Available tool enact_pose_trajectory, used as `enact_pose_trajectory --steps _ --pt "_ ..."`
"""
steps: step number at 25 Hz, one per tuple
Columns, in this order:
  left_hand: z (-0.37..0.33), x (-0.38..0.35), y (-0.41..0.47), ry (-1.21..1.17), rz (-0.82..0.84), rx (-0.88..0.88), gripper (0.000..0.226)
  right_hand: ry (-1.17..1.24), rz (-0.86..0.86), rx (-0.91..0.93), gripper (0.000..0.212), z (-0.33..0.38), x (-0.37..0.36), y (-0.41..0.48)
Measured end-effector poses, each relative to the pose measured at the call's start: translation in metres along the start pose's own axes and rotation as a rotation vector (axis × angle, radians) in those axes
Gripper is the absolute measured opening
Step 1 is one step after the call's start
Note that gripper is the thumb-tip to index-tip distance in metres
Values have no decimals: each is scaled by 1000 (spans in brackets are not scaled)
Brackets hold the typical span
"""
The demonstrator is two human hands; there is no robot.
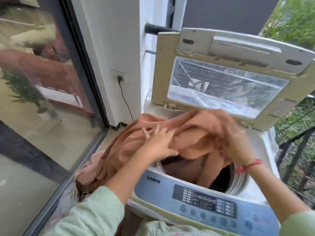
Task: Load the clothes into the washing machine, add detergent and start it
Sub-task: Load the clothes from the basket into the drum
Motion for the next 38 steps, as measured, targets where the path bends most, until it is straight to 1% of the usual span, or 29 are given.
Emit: enact_pose_trajectory --steps 1,2,3,4,6,7,9,10,12,13,15,16,17,19,20,21,22,23,25,27,29,30,31,32,33,35,36,37,38 --pt "24 -10 -13 -22 52 45 74 -32 210 -68 40 -18 -37 -5" --pt "56 -16 -30 -40 25 86 74 -41 358 -60 41 -15 -63 -11" --pt "92 -20 -49 -61 -15 143 79 -79 417 64 36 7 -76 -10" --pt "127 -21 -71 -68 -20 215 91 -86 386 199 31 41 -79 -6" --pt "189 -29 -107 -52 98 331 119 0 503 387 36 123 -71 -10" --pt "207 -38 -117 -45 186 350 128 89 465 456 40 171 -61 -6" --pt "223 -57 -116 -59 250 322 137 236 376 402 62 221 -62 11" --pt "222 -64 -111 -80 239 306 138 188 410 375 80 246 -69 17" --pt "220 -73 -100 -123 203 311 135 -81 535 394 106 297 -90 22" --pt "220 -75 -95 -132 190 332 132 -221 626 383 109 311 -93 20" --pt "223 -83 -88 -115 203 370 127 -391 791 413 97 324 -94 11" --pt "225 -88 -84 -101 207 374 124 -411 885 412 84 328 -91 7" --pt "226 -93 -81 -124 210 374 121 -408 909 453 75 330 -89 5" --pt "218 -100 -81 -224 156 357 106 -350 822 576 72 331 -92 -1" --pt "214 -102 -81 -301 56 335 85 -257 764 601 67 327 -94 -5" --pt "207 -97 -83 -277 -75 291 57 -107 688 616 57 317 -96 -8" --pt "201 -88 -83 -156 -209 246 31 68 644 592 45 300 -99 -11" --pt "195 -77 -82 -153 -364 222 24 248 583 571 37 280 -91 -18" --pt "177 -47 -82 -223 -585 166 42 481 489 524 32 237 -59 -25" --pt "133 -11 -72 -64 -695 23 51 629 418 437 17 183 -12 -19" --pt "55 16 -55 137 -734 -135 55 675 198 322 10 121 37 -6" --pt "15 21 -43 144 -732 -203 56 653 50 257 12 90 62 -4" --pt "-18 16 -26 130 -705 -239 57 613 -97 182 15 58 78 -6" --pt "-40 4 -8 120 -587 -225 59 535 -210 112 19 37 85 -10" --pt "-52 -14 10 132 -393 -193 60 395 -292 79 24 28 82 -17" --pt "-49 -56 29 43 64 -101 57 -9 -271 193 29 23 37 -29" --pt "-40 -68 25 -49 199 -89 55 -163 -159 285 30 24 4 -32" --pt "-26 -68 15 -129 221 -114 53 -240 120 299 33 20 -33 -32" --pt "-8 -60 1 -178 134 -150 51 -273 418 251 38 21 -59 -36"
Point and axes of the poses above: each hand's wrist, its own y-axis towards the middle knuckle, its own x-axis out of the back of the hand, z = x × y, the point moved 4 cm from there along y, towards the middle knuckle, and after that the axes turned 9 degrees about -x, right-handed, at the moved point
